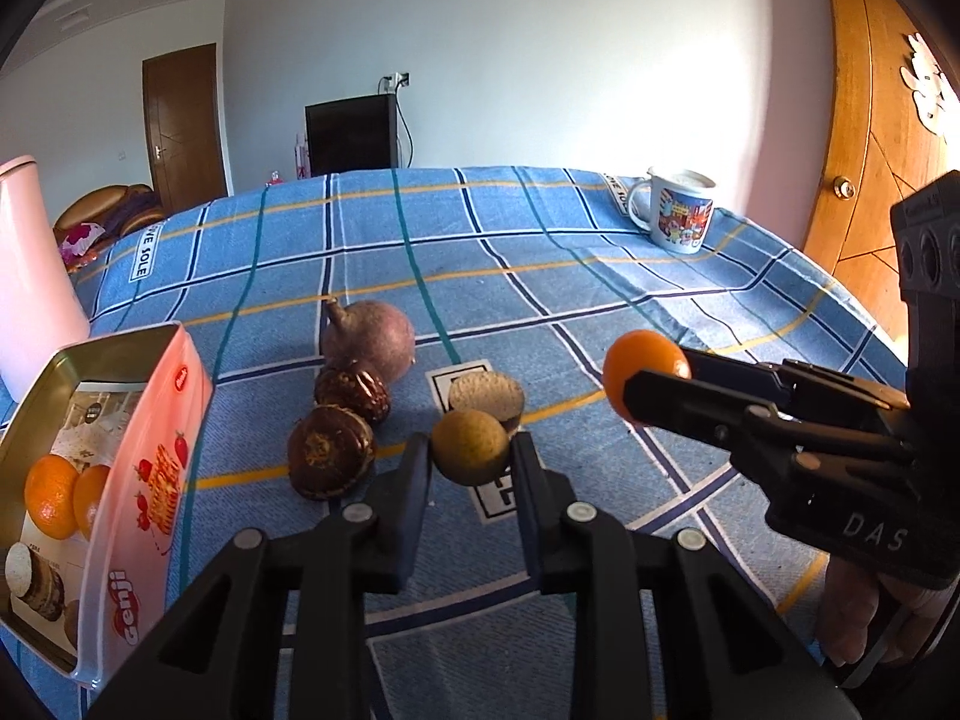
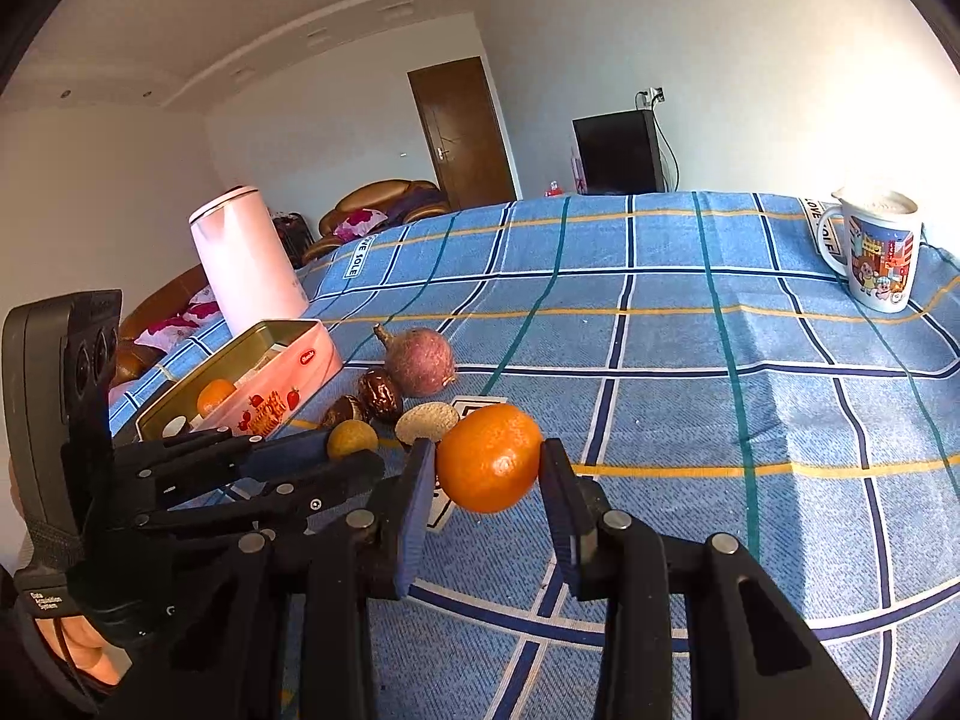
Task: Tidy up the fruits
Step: 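Lift the kiwi with the left tool while the right tool carries the orange toward the tin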
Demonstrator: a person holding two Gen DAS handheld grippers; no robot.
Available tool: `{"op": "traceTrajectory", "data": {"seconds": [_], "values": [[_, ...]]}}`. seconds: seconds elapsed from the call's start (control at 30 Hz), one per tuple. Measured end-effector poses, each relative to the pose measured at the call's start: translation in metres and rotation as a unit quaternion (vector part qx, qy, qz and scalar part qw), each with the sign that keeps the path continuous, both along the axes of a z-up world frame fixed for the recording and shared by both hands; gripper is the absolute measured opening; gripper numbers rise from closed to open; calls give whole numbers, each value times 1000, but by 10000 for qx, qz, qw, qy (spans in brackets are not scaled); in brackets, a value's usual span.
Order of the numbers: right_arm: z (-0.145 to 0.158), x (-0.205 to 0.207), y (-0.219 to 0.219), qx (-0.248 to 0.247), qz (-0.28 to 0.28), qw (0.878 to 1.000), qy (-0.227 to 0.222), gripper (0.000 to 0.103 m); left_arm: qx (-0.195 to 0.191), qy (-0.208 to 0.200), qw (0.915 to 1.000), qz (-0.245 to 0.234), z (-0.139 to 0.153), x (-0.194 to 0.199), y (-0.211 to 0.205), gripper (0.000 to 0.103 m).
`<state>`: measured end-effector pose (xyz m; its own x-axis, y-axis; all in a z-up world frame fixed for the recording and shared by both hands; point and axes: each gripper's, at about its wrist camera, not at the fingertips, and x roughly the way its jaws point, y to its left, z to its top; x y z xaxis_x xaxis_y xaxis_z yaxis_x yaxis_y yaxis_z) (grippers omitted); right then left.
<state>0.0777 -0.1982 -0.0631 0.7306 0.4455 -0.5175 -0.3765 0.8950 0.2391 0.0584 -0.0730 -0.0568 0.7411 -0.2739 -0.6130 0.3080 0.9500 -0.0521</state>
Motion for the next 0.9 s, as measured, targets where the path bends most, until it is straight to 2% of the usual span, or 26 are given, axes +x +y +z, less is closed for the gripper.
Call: {"op": "traceTrajectory", "data": {"seconds": [0.33,0.9], "values": [[4,-7,-4,104,-2,9997,-240,37,51,-493,9987,132,8,-14,2,28],[11,-21,-7,166,-35,9971,-746,37,136,-933,9952,268,14,-29,2,28]]}}
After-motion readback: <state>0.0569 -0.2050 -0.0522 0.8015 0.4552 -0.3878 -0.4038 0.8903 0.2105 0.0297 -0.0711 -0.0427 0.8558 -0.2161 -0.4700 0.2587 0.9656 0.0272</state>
